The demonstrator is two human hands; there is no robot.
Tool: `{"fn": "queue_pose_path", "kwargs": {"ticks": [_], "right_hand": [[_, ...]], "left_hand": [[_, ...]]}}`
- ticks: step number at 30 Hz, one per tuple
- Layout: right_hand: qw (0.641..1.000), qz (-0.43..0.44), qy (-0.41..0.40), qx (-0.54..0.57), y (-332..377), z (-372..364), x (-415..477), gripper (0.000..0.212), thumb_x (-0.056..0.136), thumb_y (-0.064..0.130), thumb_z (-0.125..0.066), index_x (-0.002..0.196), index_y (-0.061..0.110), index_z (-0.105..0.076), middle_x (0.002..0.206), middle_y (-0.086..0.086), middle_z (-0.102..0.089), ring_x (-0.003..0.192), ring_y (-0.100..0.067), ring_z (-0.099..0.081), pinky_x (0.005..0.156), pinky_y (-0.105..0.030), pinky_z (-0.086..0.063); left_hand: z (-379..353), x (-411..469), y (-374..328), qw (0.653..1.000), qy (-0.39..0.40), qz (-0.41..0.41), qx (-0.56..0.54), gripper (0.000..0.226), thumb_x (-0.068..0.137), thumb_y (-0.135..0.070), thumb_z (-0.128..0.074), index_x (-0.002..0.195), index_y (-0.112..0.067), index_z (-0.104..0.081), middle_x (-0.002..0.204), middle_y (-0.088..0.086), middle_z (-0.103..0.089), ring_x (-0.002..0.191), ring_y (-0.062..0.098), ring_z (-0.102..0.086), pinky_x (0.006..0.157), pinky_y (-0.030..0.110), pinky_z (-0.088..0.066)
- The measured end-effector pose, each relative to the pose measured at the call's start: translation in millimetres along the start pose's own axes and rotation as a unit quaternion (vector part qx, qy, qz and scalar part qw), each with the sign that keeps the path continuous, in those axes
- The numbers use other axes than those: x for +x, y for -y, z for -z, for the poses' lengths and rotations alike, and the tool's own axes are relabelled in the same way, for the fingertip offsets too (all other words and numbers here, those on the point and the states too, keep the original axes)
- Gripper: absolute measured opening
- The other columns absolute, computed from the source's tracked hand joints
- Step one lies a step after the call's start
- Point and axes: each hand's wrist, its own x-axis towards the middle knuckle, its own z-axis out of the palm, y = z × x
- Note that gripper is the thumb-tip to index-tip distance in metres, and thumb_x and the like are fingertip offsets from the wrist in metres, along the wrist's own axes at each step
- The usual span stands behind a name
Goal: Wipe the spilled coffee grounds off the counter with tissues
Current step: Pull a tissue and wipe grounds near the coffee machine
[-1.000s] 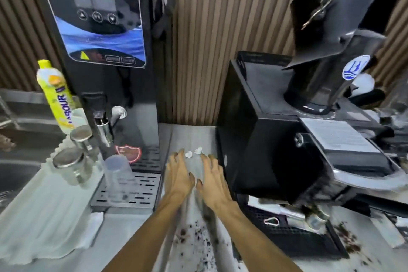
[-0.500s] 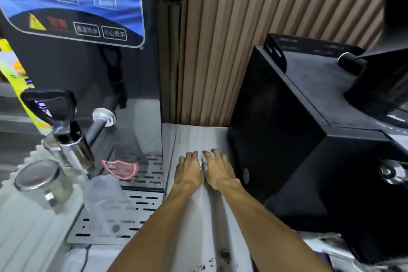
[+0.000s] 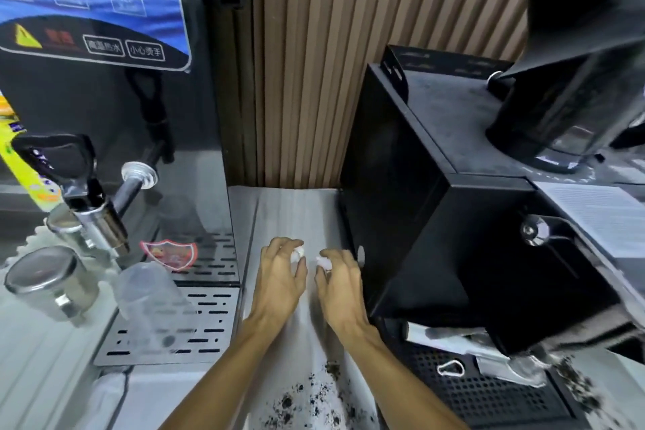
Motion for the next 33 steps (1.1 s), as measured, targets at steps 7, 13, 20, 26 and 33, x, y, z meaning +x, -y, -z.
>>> {"fn": "queue_pose_path", "kwargs": {"ticks": [7, 13, 20, 26, 33], "right_hand": [[0.994, 0.061, -0.051, 0.069, 7.2, 56.0, -74.0, 0.028, 0.094, 0.012, -0.056, 0.122, 0.015, -0.06, 0.118, 0.001, -0.054, 0.104, -0.012, -0.055, 0.089, -0.029, -0.05], [0.986, 0.087, -0.093, 0.104, 6.4, 125.0, -160.8, 0.026, 0.096, 0.015, -0.055, 0.121, 0.02, -0.06, 0.117, 0.01, -0.053, 0.105, -0.004, -0.054, 0.088, -0.02, -0.048], [0.983, 0.051, -0.138, 0.111, -46.2, 228.0, -278.7, 0.032, 0.094, 0.011, -0.06, 0.125, 0.018, -0.058, 0.117, 0.012, -0.054, 0.109, 0.003, -0.051, 0.093, -0.008, -0.04], [0.973, -0.045, -0.22, 0.057, -150.8, 310.0, -369.6, 0.03, 0.088, 0.014, -0.07, 0.116, 0.018, -0.061, 0.108, 0.008, -0.06, 0.096, 0.002, -0.055, 0.088, -0.012, -0.044], [0.918, -0.248, -0.307, 0.043, -277.4, 351.5, -462.6, 0.024, 0.087, 0.018, -0.07, 0.11, 0.019, -0.063, 0.105, 0.004, -0.06, 0.09, -0.011, -0.062, 0.078, -0.027, -0.054]], "left_hand": [[26.1, -60.3, -52.3, 0.998, -0.009, -0.051, -0.02, 0.026, 0.089, -0.014, -0.064, 0.116, -0.016, -0.065, 0.116, -0.008, -0.054, 0.106, 0.01, -0.052, 0.094, 0.005, -0.029], [38.7, -133.5, -126.3, 0.994, -0.025, -0.075, -0.073, 0.026, 0.088, -0.012, -0.066, 0.115, -0.016, -0.066, 0.115, -0.005, -0.047, 0.104, 0.002, -0.05, 0.092, 0.02, -0.044], [11.0, -243.3, -224.9, 0.991, 0.028, -0.1, -0.088, 0.031, 0.087, -0.011, -0.068, 0.117, -0.016, -0.066, 0.112, -0.006, -0.048, 0.094, 0.007, -0.054, 0.09, 0.022, -0.046], [-69.5, -345.2, -312.0, 0.969, 0.144, -0.142, -0.141, 0.029, 0.081, -0.01, -0.073, 0.107, -0.02, -0.066, 0.106, -0.015, -0.051, 0.101, -0.011, -0.049, 0.09, 0.003, -0.033], [-187.1, -440.7, -362.1, 0.913, 0.352, -0.172, -0.114, 0.028, 0.086, -0.018, -0.067, 0.113, -0.014, -0.068, 0.112, -0.002, -0.06, 0.098, 0.008, -0.058, 0.088, 0.009, -0.043]]}}
